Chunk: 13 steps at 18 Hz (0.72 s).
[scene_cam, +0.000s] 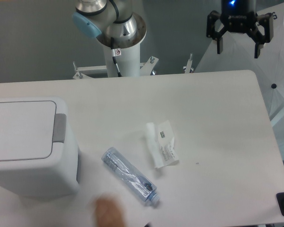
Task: Open the trash can
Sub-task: 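Move the open gripper across the table to above the trash can lid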
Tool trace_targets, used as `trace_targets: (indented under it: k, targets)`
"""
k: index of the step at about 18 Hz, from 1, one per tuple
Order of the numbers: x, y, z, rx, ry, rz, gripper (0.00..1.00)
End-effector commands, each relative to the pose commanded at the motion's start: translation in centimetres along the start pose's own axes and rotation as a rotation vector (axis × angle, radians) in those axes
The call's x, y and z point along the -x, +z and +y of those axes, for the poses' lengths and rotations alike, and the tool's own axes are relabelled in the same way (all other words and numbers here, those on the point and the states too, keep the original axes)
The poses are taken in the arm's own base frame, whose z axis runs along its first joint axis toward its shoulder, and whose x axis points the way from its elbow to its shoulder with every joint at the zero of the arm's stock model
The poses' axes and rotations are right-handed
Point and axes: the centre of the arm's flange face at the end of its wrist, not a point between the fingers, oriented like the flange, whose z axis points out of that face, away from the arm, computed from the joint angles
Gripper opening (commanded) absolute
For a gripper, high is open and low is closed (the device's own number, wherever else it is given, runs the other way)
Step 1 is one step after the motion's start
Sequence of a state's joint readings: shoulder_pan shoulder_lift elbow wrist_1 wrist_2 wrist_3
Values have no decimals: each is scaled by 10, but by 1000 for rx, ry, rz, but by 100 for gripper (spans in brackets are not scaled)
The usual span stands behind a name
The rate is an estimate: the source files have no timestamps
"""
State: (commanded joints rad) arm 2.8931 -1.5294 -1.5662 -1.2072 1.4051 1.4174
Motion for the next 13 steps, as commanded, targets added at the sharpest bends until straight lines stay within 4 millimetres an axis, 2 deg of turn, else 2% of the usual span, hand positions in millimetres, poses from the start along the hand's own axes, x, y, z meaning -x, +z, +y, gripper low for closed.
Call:
trace_targets:
  k: [7,10,12,13]
  targets:
    - [-3,1,-11,-12,24,-4,100]
    - [-13,7,-34,-30,43,13,100]
    - [-13,9,-41,-40,-26,19,100]
    - [-15,11,-54,-63,-46,24,100]
